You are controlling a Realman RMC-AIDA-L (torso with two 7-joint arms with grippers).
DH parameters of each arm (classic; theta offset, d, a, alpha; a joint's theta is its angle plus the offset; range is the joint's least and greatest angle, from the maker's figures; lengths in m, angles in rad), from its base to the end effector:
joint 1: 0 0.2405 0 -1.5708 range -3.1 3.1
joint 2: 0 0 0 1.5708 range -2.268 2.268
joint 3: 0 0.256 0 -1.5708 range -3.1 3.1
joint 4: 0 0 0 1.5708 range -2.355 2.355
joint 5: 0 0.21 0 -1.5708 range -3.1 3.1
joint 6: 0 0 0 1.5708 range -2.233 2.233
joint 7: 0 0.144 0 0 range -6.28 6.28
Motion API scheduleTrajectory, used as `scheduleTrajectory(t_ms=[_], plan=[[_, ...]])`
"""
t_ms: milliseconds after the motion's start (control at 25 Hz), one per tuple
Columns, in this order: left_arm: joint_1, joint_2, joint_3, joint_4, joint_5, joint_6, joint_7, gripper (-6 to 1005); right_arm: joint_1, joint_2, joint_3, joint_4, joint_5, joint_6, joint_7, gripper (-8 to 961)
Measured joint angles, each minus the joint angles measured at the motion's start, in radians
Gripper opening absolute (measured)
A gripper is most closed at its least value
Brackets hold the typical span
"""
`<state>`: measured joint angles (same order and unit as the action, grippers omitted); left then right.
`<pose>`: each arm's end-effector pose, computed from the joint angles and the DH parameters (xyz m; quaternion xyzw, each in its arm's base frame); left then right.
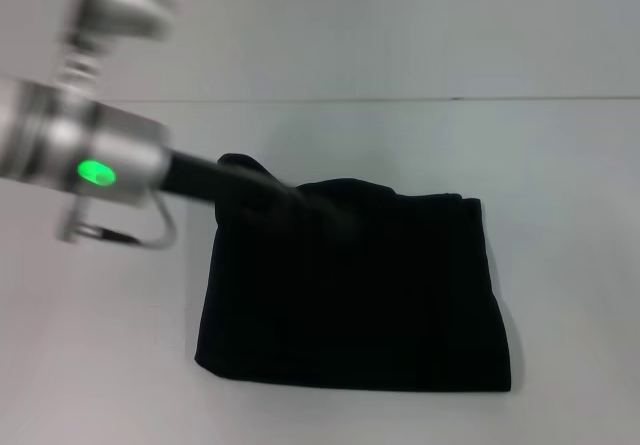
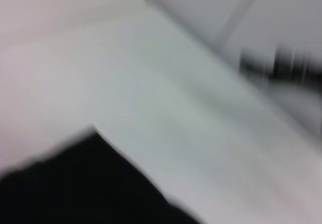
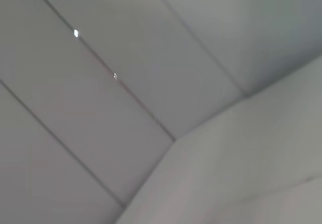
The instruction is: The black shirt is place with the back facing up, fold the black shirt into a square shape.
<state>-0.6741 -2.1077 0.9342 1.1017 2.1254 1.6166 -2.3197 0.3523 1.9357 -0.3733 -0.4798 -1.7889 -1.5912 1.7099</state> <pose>-0.1554 0.3687 0.0187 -0.9139 -0.3795 -0.1361 0.0469 0.3484 0.2939 0.0897 -0.7404 0.4693 0.4191 0.2365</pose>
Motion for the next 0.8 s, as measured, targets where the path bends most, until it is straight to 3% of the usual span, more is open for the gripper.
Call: scheduleTrajectory(t_ms=[80,160,280,320,440,800], plan=[[-0.001,0.021,-0.176,-0.077,-0.008,-0.009,-0.083,460,0.043,-0.003,-0.001,-0.028,-0.107,0.012,0.115,823],[-0.006,0.059,-0.297,-0.211,-0.009,-0.022,-0.178,532,0.094,-0.005,-0.003,-0.054,-0.212,0.021,0.234,823],[0.001,0.104,-0.362,-0.354,-0.009,-0.058,-0.243,614,0.186,-0.008,-0.027,-0.074,-0.362,0.039,0.397,822],[0.011,0.11,-0.37,-0.379,-0.009,-0.074,-0.25,641,0.217,-0.009,-0.04,-0.075,-0.401,0.049,0.444,822],[0.042,0.109,-0.389,-0.395,-0.01,-0.098,-0.248,723,0.309,-0.004,-0.096,-0.075,-0.483,0.083,0.543,822],[0.085,0.092,-0.499,-0.402,-0.032,-0.107,-0.178,719,0.499,0.049,-0.379,-0.036,-0.533,0.222,0.744,820]])
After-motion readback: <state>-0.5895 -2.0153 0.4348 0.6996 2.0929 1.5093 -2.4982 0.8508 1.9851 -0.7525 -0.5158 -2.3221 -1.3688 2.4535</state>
